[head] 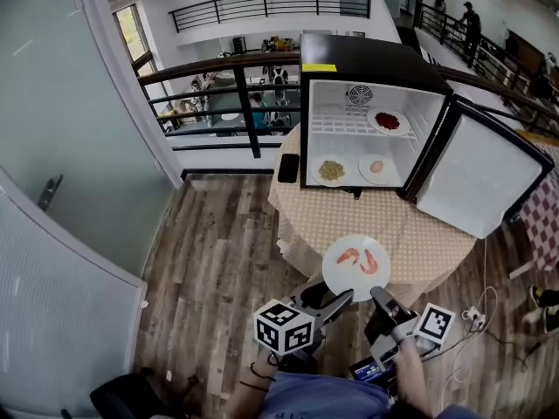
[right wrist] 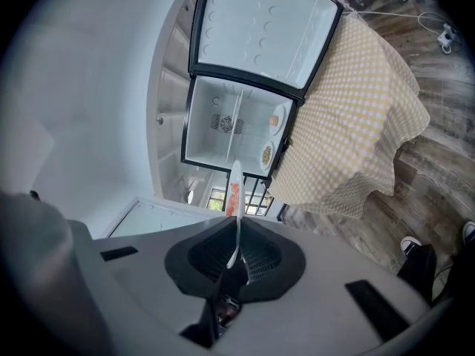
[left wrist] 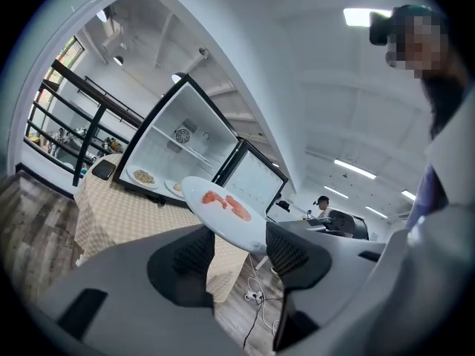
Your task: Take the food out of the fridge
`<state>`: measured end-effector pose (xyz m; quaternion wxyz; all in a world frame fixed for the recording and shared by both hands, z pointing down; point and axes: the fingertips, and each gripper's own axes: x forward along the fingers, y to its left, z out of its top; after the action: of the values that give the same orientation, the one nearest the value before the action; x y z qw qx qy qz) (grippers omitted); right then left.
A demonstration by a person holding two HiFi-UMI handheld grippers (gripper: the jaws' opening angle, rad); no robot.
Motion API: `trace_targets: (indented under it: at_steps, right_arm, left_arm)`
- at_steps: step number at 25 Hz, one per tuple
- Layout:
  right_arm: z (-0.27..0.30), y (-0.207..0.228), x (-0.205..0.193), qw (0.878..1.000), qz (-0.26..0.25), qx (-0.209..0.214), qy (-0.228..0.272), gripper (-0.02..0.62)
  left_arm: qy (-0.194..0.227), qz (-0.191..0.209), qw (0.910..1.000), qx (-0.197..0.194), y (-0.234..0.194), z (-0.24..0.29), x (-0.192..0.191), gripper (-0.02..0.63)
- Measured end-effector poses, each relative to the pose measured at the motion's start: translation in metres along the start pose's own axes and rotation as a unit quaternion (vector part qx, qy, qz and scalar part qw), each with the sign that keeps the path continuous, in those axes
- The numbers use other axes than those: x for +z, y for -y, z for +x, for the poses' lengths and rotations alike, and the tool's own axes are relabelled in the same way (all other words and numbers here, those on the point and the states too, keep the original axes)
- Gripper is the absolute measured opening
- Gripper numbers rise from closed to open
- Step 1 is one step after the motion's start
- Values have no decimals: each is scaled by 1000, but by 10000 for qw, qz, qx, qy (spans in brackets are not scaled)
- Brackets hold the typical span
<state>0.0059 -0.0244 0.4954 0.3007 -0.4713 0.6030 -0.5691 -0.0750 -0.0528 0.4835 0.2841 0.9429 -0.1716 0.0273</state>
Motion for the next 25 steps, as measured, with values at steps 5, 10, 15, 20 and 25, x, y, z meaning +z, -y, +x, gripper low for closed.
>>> trace_targets:
  at_steps: [5, 10, 15, 20, 25]
  right_arm:
    - [-34, 6, 4, 9999, -28, -6, -150, 23]
    - [-68, 12, 5, 9996, 3, 73, -287, 23]
    - [-96, 15, -1, 9989, -70, 164, -439, 23]
    - [-127, 23, -6, 9986, -72, 193, -491, 23]
    - [-155, 28, -7, 9985, -137, 228, -481, 23]
  left_arm:
    - [79, -106, 9997, 185, 31, 5, -20, 225]
    - [114, -95, 9994, 317, 63, 9, -38, 225]
    - [195, -118, 9986, 483, 88, 6, -56, 225]
    - [219, -116, 9982, 545, 114, 5, -77, 225]
    - [231, -95, 9982, 544, 138, 8, -94, 225]
